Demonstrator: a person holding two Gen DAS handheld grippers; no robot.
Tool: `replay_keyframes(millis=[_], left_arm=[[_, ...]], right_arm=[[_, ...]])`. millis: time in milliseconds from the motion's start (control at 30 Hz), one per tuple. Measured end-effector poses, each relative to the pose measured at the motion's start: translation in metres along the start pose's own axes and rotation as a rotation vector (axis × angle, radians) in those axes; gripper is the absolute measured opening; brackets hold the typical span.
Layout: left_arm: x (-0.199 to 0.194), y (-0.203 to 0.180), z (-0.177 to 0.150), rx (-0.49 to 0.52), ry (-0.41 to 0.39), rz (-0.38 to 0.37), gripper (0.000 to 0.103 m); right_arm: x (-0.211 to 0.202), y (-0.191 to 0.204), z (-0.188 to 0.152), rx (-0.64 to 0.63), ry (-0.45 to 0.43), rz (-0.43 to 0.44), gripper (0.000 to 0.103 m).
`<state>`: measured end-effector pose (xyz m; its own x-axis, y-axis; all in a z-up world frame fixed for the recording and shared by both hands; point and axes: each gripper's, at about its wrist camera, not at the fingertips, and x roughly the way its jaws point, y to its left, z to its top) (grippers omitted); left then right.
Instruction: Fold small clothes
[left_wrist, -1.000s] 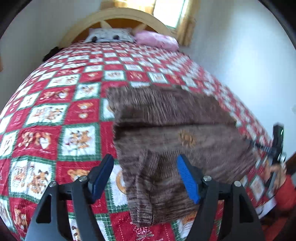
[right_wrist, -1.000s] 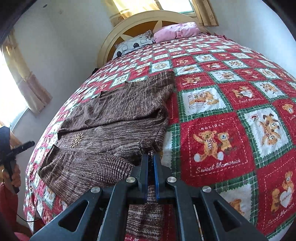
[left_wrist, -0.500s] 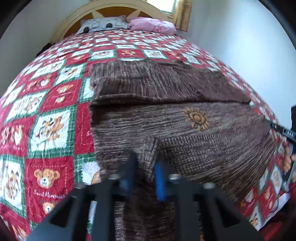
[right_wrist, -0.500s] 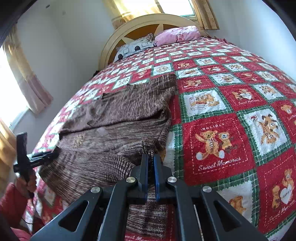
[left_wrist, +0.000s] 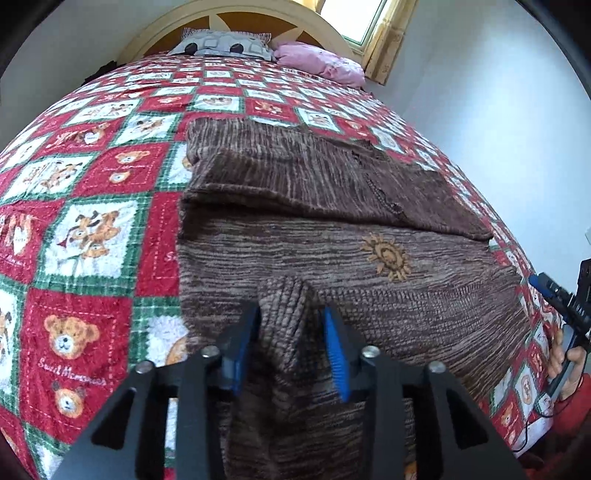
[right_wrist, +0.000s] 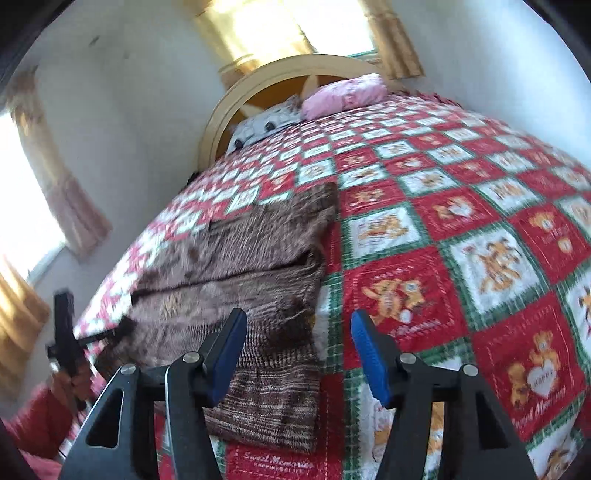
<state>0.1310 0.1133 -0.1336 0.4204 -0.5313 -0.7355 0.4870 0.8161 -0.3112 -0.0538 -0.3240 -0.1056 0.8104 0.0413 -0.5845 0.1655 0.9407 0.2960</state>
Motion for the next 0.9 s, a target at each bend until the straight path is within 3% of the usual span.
replay_keyframes(millis=[133,200,267,300,333,567,667,900], left_arm=[[0.002,-0.006,0.001,0.006,0.002,-0.029,0.065],[0.003,-0.01,0.001,0.013,-0.004,-0.005,0.065],[0.002,-0.015,-0.003,0.031,-0.021,0.036,0.053],[0.002,-0.016,-0.004,0.046,-0.027,0.061,0.029],[0.003,-0.017,-0.006,0.056,-0.03,0.084,0.015],[-0.023,-0.006,-0.014,-0.055,-0.088,-0.002,0.01],[-0.053,-0.005,-0.023,-0.095,-0.174,-0.05,0.01],[-0.104,-0.01,-0.014,-0.111,-0.32,-0.049,0.01]], right_arm=[[0.036,0.021,-0.003,-0.138,0.088,-0.067,0.06],[0.049,0.026,-0.007,-0.174,0.137,-0.125,0.059],[0.046,0.031,-0.01,-0.191,0.135,-0.139,0.033],[0.044,0.031,-0.011,-0.191,0.131,-0.139,0.017],[0.041,0.031,-0.013,-0.185,0.13,-0.137,0.013],[-0.006,0.04,-0.019,-0.129,0.079,-0.087,0.009],[-0.036,0.055,-0.02,-0.154,0.009,-0.058,0.009],[-0.066,0.082,-0.001,-0.223,-0.098,-0.046,0.009]])
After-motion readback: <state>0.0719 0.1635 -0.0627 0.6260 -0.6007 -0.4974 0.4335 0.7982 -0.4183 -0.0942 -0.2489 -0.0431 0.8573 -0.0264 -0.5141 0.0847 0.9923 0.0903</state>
